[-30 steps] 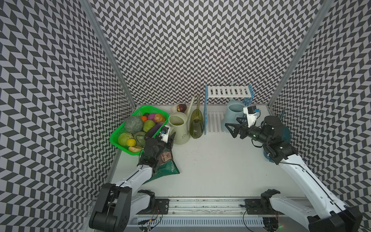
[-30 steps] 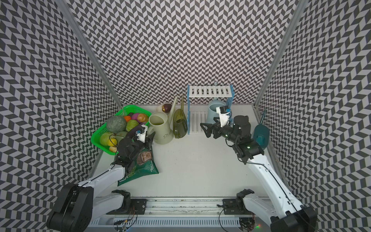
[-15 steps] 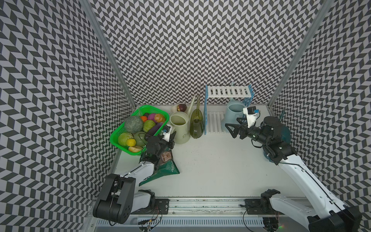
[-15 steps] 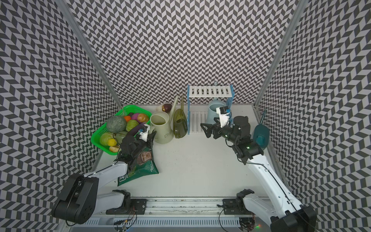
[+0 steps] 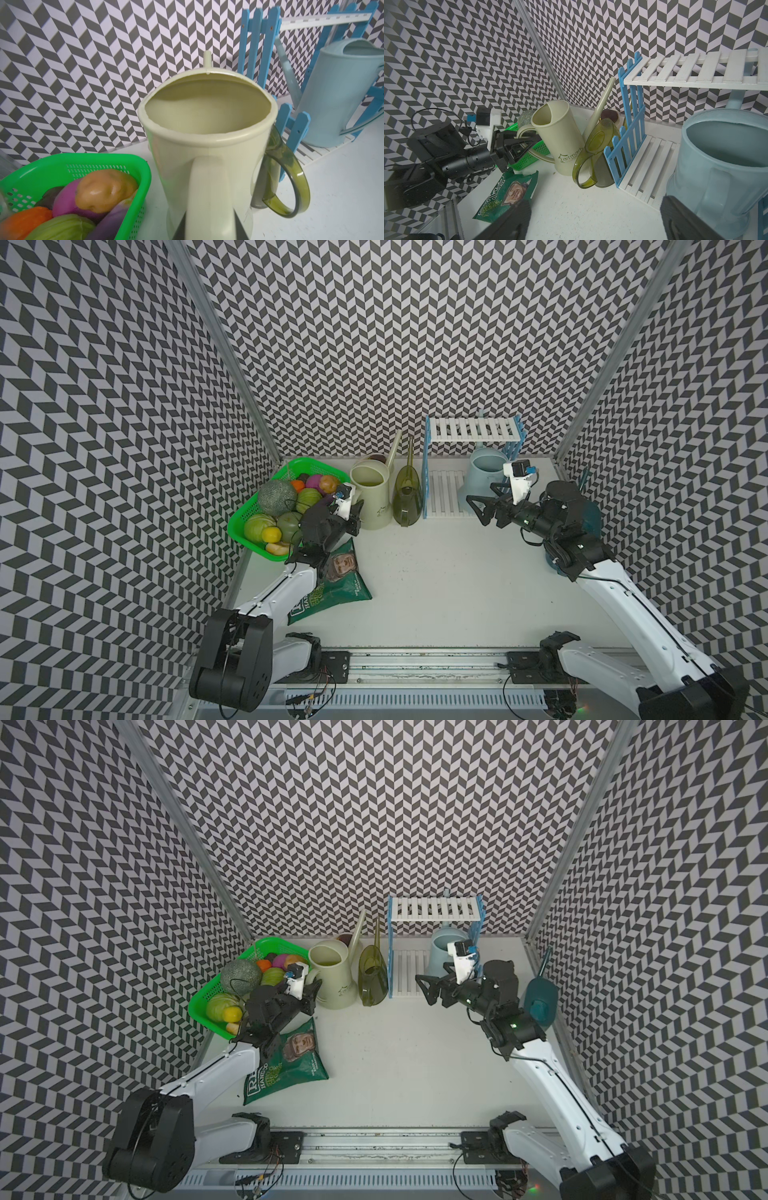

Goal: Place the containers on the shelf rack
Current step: 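Pick up a container from the center of the board, then place the container on the shelf.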

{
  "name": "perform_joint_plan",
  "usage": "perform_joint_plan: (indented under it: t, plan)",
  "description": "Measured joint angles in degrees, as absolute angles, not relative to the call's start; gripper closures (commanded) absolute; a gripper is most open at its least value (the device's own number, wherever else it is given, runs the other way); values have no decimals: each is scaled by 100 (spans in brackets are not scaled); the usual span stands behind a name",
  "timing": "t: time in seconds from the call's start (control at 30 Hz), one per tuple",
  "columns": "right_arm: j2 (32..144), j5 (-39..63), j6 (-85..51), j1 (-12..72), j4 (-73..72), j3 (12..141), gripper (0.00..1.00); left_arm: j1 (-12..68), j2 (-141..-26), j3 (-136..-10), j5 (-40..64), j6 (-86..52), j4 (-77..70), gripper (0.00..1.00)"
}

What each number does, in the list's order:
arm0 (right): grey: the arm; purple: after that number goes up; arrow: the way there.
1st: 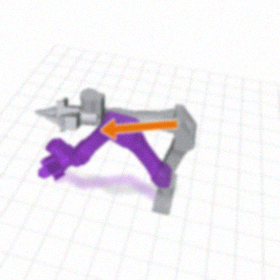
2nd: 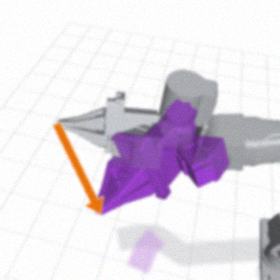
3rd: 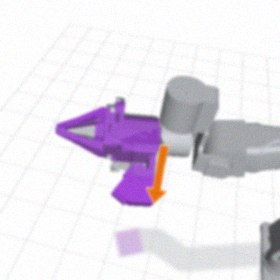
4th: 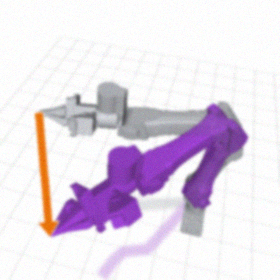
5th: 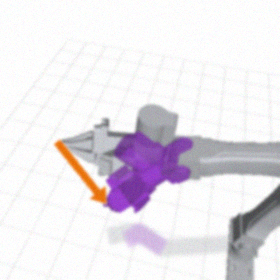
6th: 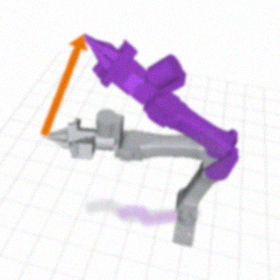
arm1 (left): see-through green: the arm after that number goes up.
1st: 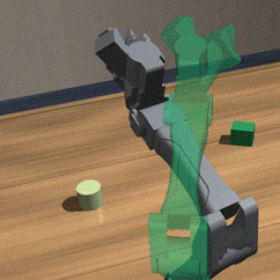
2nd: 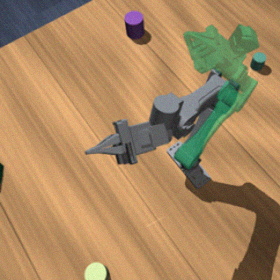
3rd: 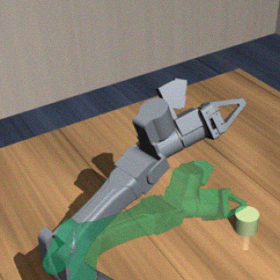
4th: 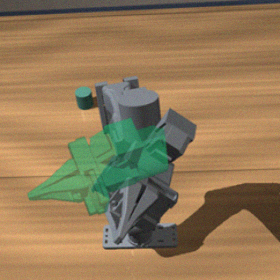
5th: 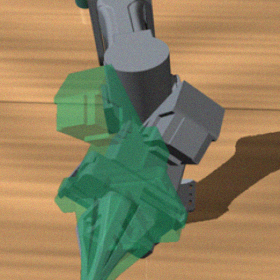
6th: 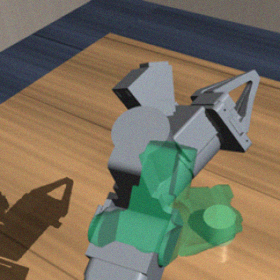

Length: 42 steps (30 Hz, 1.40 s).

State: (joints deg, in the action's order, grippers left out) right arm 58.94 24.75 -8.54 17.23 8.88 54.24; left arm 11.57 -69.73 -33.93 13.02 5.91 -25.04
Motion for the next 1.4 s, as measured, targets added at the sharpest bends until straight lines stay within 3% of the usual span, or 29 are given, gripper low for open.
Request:
perform_joint_plan:
  t: [0.47,0.83,1.17,1.4]
  plan:
    - [5645,2115,-854,1723,969,5430,0,1149,-6759,-4877,1354,399,-386,100]
    - [5614,1382,-954,1723,1286,5459,0,1122,-6438,-6744,2738,880,1944,100]
    - [5614,978,-1057,1723,1570,5579,0,1149,-6488,-7450,3538,714,2930,100]
    - [5559,829,-1055,1723,1756,5690,0,1590,-6949,-8256,3470,274,3017,100]
